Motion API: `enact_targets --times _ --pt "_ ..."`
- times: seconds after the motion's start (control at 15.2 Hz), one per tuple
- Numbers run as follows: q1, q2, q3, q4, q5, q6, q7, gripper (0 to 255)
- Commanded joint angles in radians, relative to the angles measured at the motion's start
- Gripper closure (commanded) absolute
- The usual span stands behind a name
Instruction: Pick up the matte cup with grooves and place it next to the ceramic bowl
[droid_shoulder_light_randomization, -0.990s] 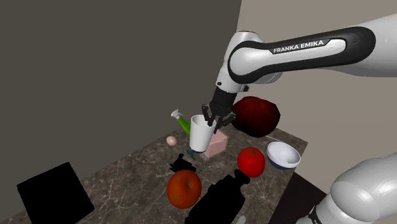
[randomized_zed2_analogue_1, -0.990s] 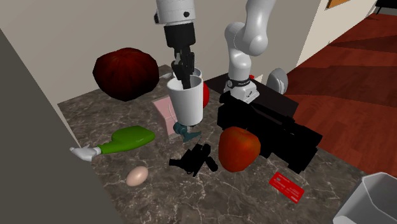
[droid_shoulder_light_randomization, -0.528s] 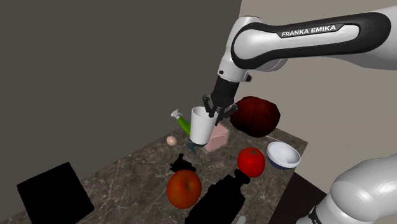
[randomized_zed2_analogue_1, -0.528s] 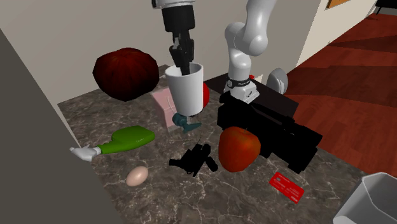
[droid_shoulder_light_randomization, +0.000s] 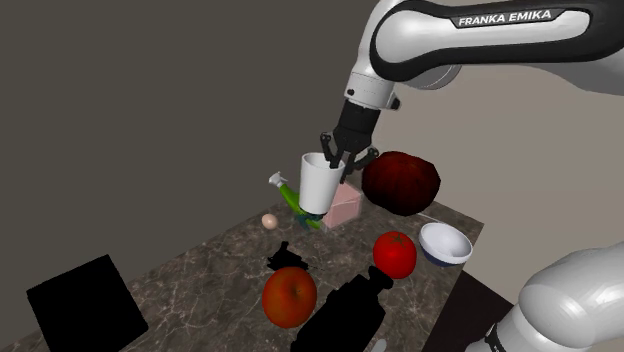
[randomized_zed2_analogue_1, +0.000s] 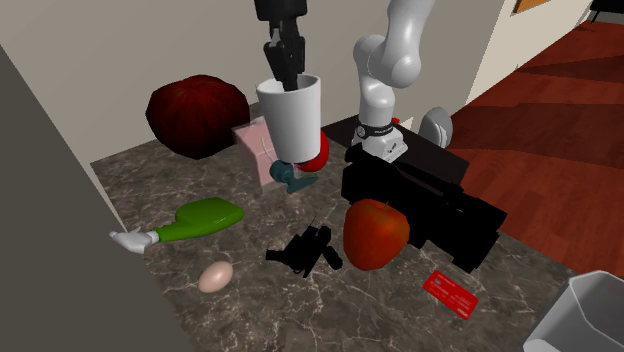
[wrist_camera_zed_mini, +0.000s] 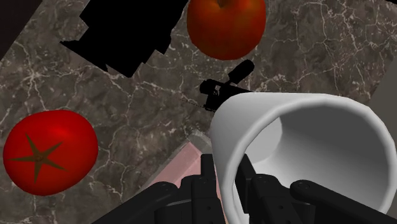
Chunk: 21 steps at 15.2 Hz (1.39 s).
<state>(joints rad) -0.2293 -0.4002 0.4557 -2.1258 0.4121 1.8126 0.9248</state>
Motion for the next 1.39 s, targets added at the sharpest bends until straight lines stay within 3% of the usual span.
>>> enact_targets --times 0.0,0.86,1.32 --pt "-0.002 0.001 -0.005 0.031 -0.005 -0.03 0.007 255" --pt "-0.013 0.029 -0.022 0.227 -0.03 -0.193 0.052 255" --pt "-0.049 -0.013 -0.119 0.1 -0.042 -0.155 -0.104 255"
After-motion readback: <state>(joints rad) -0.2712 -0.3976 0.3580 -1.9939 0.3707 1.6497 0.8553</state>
